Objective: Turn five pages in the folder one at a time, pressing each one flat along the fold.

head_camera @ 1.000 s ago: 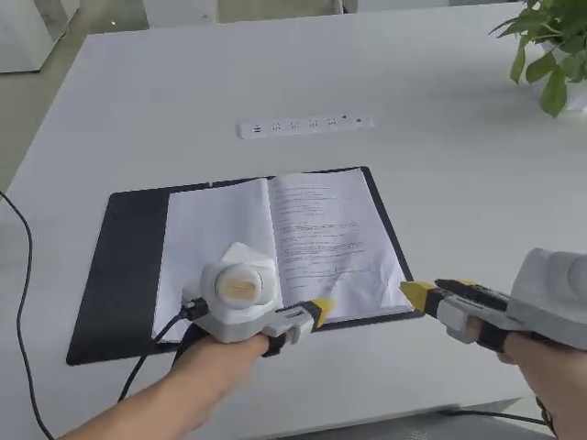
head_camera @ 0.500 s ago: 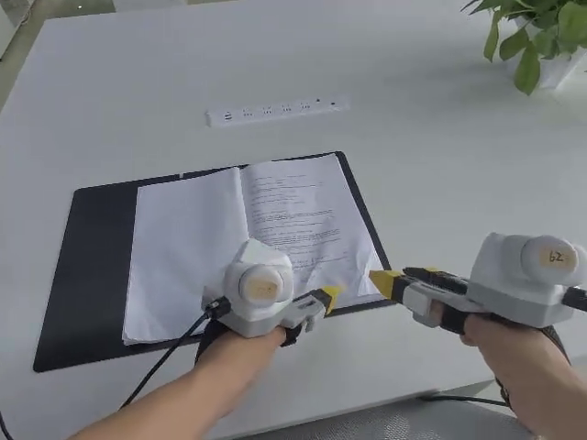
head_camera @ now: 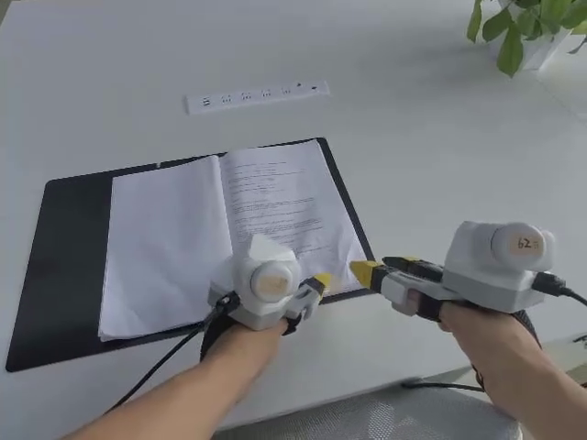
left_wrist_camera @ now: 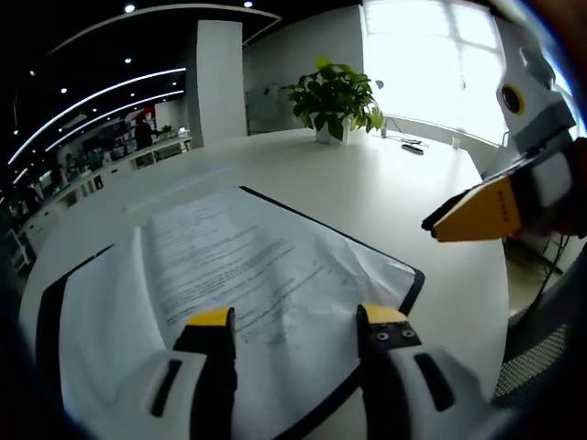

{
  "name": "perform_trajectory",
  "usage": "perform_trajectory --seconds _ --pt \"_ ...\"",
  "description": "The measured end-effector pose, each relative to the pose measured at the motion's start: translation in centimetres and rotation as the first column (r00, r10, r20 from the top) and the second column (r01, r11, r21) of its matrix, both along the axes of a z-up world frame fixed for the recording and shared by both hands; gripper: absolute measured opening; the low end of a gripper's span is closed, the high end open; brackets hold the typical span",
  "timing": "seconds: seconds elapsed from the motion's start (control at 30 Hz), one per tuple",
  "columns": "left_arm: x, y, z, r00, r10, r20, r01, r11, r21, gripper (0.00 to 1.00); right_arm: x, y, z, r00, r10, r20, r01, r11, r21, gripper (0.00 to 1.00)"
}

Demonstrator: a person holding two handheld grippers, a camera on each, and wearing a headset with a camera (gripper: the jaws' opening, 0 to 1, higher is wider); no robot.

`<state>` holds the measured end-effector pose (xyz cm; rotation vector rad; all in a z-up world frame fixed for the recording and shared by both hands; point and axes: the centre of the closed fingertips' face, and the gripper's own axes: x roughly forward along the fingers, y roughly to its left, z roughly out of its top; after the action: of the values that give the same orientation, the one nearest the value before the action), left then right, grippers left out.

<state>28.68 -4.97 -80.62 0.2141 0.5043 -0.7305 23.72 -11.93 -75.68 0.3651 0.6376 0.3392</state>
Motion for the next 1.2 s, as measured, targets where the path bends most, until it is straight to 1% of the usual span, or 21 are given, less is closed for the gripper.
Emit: perform_trajectory --seconds 0.07,0.1,0.13,0.27,0.37,0.63,0.67,0.7,0.77,0.8,0.87,0.93,1.0,1.07,1.1,1.13,1.17,1.2 --pt "-0.1 0.1 -0.1 1.0 0.002 0.013 -0.002 1.0 -0.007 0.53 0.0 0.0 0.0 1.0 0.003 0.001 -0.003 1.0 0.002 0.34" --pt "-0.1 0.2 -0.1 1.0 0.006 0.018 -0.005 1.0 -0.025 0.53 0.0 0.0 0.0 1.0 0.007 0.002 -0.007 1.0 0.001 0.34" --pt "0.0 0.2 -0.2 1.0 0.004 0.027 -0.003 0.999 -0.034 0.52 0.0 0.1 0.0 1.0 0.01 0.004 -0.01 1.0 0.0 0.34" --pt "0.0 0.2 -0.2 1.0 0.0 0.031 0.001 0.999 -0.042 0.5 -0.1 0.1 0.0 1.0 0.02 0.005 -0.02 1.0 -0.001 0.34" --pt "-0.2 0.0 -0.2 0.999 -0.013 0.031 0.015 0.999 -0.051 0.46 -0.1 0.1 -0.1 1.0 0.023 0.003 -0.023 1.0 -0.004 0.33" --pt "-0.3 -0.1 -0.3 0.999 -0.014 0.034 0.016 0.998 -0.064 0.4 -0.2 0.2 -0.5 0.999 0.033 -0.004 -0.033 0.999 -0.008 0.33" --pt "-0.3 -0.1 -0.3 0.999 -0.011 0.03 0.013 0.997 -0.07 0.38 -0.2 0.2 -0.5 0.999 0.033 -0.005 -0.033 0.999 -0.01 0.33" --pt "-0.3 -0.1 -0.2 0.999 -0.011 0.035 0.013 0.997 -0.07 0.36 -0.2 0.3 -0.5 0.999 0.034 -0.005 -0.034 0.999 -0.008 0.33" --pt "-0.3 -0.1 -0.2 0.999 -0.003 0.033 0.005 0.997 -0.079 0.34 -0.2 0.3 -0.5 0.999 0.038 -0.006 -0.038 0.999 -0.011 0.33" --pt "-0.2 0.0 -0.1 0.999 0.001 0.036 0.002 0.997 -0.081 0.3 -0.2 0.3 -0.6 0.999 0.041 -0.006 -0.041 0.999 -0.017 0.33" --pt "0.0 0.3 -0.1 0.999 0.015 0.038 -0.012 0.997 -0.08 0.26 -0.2 0.3 -0.6 0.999 0.042 -0.008 -0.042 0.999 -0.013 0.33" --pt "0.0 0.3 -0.1 0.999 0.008 0.044 -0.005 0.997 -0.071 0.26 -0.2 0.4 -0.6 0.999 0.045 -0.007 -0.045 0.999 -0.017 0.33" --pt "0.0 0.3 -0.1 0.999 0.01 0.041 -0.007 0.998 -0.07 0.24 -0.2 0.5 -0.7 0.999 0.048 -0.012 -0.048 0.999 -0.018 0.33" --pt "0.1 0.5 -0.1 0.999 0.026 0.042 -0.023 0.997 -0.069 0.21 -0.1 0.5 -0.8 0.999 0.052 -0.011 -0.052 0.998 -0.021 0.33" --pt "0.2 0.6 -0.1 0.999 0.031 0.04 -0.028 0.997 -0.071 0.18 -0.1 0.5 -1.1 0.998 0.055 -0.016 -0.056 0.998 -0.026 0.33" --pt "0.4 0.8 -0.1 0.998 0.042 0.043 -0.039 0.997 -0.067 0.16 -0.1 0.5 -1.1 0.998 0.058 -0.016 -0.058 0.998 -0.028 0.33" --pt "0.3 0.7 -0.1 0.999 0.035 0.038 -0.033 0.997 -0.069 0.15 -0.1 0.5 -1.2 0.998 0.058 -0.015 -0.059 0.998 -0.028 0.33" --pt "0.3 0.8 -0.1 0.999 0.034 0.042 -0.031 0.997 -0.065 0.15 0.0 0.5 -1.3 0.998 0.059 -0.016 -0.06 0.998 -0.029 0.33"
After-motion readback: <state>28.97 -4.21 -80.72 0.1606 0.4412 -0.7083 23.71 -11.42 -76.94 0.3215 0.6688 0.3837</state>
